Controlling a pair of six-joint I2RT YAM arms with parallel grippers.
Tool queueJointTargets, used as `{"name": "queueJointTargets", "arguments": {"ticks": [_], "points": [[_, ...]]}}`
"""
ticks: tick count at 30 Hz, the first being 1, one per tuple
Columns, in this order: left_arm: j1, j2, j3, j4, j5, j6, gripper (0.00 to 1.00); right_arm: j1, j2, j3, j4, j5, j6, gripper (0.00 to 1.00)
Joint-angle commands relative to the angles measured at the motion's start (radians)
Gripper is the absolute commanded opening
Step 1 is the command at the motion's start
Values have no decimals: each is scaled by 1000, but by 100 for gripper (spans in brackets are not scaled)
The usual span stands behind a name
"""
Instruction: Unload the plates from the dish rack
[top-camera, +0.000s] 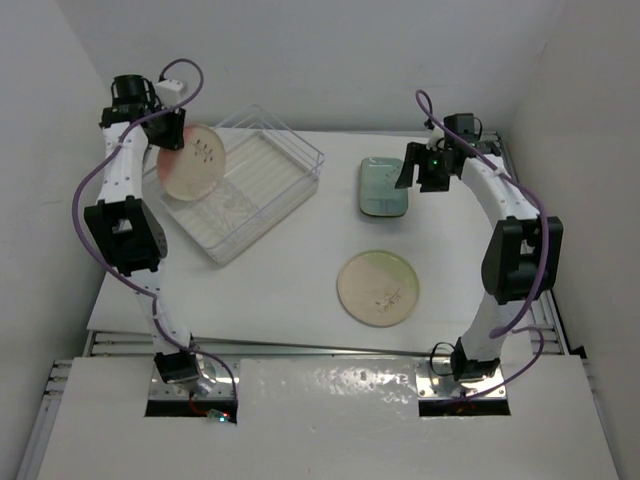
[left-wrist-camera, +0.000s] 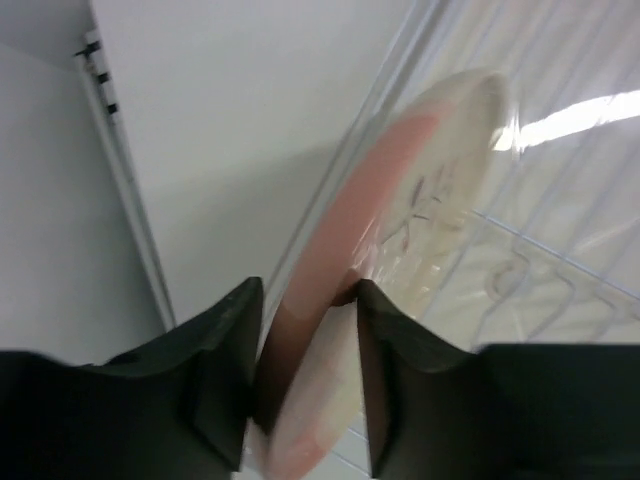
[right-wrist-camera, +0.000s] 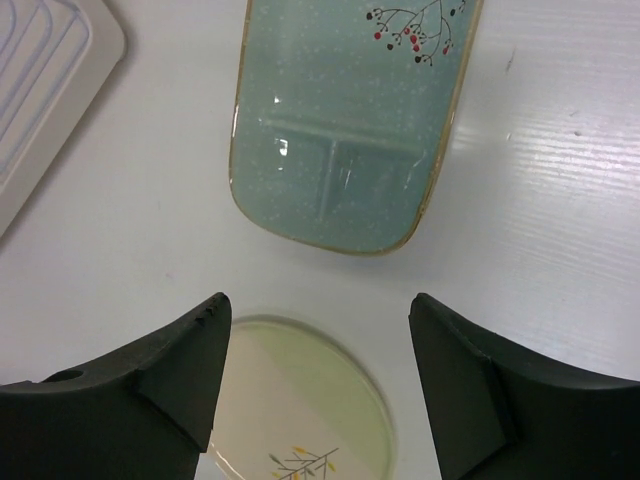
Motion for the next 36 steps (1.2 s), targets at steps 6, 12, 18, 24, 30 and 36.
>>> {"name": "queueJointTargets", "arguments": {"ticks": [6,12,18,24,30,36], "points": [[46,-39,30,-79,243,-24,0,4,-93,-38,4,-7,-40,72],[44,-127,18,-54,267,2,0,4,-101,-50,12,-13,-26,72],[30,-275,-56,173,189,-35,0,5,-121,-49,27,-31,-9,72],[26,-314,-18,274,209,-36,0,7,-156,-61,50,-34,-1,71],[21,-325,-7,257,277,-22,0,8,-179,-76,52,-27,-6,71],[12,-351,-4,289,278,-65,0,28,-197,-52,51,-47,8,66]]}}
